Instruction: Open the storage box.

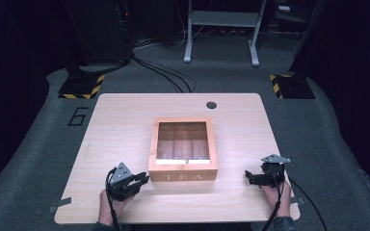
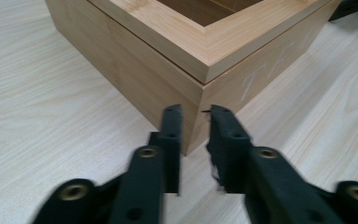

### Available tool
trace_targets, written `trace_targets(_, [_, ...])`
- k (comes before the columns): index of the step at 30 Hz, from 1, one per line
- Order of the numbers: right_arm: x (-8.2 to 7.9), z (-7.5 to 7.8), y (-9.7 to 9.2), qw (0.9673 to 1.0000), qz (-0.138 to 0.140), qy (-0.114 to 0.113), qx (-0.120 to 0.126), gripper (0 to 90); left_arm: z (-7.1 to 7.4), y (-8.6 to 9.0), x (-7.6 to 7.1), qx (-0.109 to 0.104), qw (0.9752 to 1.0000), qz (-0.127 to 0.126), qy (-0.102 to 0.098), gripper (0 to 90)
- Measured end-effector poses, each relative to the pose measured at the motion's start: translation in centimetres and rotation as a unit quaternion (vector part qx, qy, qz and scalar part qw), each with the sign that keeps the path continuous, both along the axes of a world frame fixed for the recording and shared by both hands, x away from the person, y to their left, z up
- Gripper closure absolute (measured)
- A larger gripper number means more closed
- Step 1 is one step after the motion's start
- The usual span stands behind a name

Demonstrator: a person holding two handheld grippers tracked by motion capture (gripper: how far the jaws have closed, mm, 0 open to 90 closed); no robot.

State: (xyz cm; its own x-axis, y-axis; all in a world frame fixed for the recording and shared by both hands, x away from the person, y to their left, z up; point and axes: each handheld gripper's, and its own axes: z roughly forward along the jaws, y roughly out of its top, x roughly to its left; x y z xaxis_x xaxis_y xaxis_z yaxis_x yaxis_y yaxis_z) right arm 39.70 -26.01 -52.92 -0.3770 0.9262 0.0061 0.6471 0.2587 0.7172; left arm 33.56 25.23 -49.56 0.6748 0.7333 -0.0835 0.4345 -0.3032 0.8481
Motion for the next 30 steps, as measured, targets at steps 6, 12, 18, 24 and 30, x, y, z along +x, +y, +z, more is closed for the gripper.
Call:
trace_targets(6, [0.03,-0.01,-0.03,1.0,0.002,-0.002,-0.001,1.6,0.16,0.33,-0.19,-0.026,0.9995,0.009,-0.013,90.0])
trace_targets(12, [0.03,-0.01,-0.03,1.0,0.002,-0.002,-0.001,1.6,0.05,0.17,-0.12,-0.028,0.9996,0.001,-0.006,90.0])
trace_targets(18, [0.04,-0.01,-0.02,1.0,0.0,-0.002,-0.001,1.6,0.13,0.15,0.13,-0.035,0.9993,0.001,-0.008,90.0])
trace_targets(24, [0.04,-0.01,-0.02,1.0,0.0,-0.002,-0.001,1.6,0.01,0.3,0.19,-0.043,0.999,-0.001,-0.008,90.0])
trace_targets(30, [0.04,-0.01,-0.02,1.0,0.001,-0.002,-0.001,1.5,-0.35,0.53,0.26,-0.063,0.998,-0.004,-0.007,90.0])
